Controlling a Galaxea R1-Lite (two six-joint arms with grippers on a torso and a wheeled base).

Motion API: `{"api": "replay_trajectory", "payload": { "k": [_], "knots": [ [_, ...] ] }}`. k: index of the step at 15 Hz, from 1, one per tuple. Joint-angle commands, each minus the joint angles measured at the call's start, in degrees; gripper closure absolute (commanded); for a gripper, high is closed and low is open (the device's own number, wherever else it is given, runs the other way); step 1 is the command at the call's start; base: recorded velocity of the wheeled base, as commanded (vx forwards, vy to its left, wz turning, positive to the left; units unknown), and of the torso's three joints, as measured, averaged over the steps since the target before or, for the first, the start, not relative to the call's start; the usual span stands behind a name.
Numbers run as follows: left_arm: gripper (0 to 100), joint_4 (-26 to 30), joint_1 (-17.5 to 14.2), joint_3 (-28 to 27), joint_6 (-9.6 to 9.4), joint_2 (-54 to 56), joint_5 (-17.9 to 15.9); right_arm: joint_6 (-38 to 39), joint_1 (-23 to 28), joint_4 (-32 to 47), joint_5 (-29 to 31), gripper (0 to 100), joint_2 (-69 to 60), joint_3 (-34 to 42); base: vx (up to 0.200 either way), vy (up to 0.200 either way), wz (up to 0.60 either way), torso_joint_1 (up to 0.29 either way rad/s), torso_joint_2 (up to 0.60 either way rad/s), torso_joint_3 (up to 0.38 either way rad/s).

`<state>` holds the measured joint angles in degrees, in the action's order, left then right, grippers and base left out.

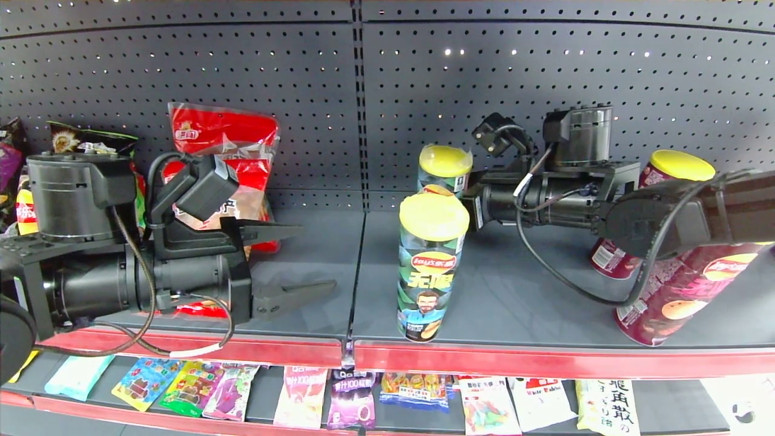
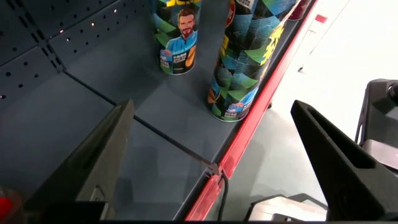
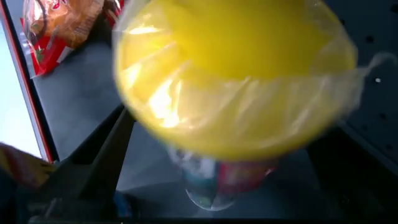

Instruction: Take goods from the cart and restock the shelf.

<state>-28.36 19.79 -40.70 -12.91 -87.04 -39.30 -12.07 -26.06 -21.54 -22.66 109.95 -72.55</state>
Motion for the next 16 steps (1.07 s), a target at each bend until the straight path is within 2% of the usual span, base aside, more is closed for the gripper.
{"api": "replay_trajectory", "payload": {
  "k": [1,5,7,12,16],
  "knots": [
    [0,-0.03,-0.01,0.01,-0.01,-0.15,0.02,-0.06,0.49,0.01,0.95,0,-4.13,3.20,0.000,0.000,0.00,0.000,0.00,0.000],
    [0,-0.12,0.25,0.01,-0.36,-1.64,0.54,-0.06,0.75,0.01,2.62,0,-7.91,7.42,0.000,0.000,0.00,0.000,0.00,0.000],
    [0,-0.12,1.84,-0.52,-0.36,-2.26,1.60,-0.06,0.75,0.01,3.94,0,-11.42,10.58,0.000,0.000,0.00,0.000,0.00,0.000],
    [0,0.05,2.89,-0.43,-0.36,-2.26,2.12,-0.15,0.75,0.18,5.88,0,-18.98,16.30,0.000,0.000,0.00,0.000,0.00,0.000],
    [0,-0.03,3.59,-0.25,-0.36,-2.34,4.23,-0.06,0.75,0.45,6.58,0,-27.07,23.06,0.000,0.000,0.00,0.000,0.00,0.000]
  ]
}}
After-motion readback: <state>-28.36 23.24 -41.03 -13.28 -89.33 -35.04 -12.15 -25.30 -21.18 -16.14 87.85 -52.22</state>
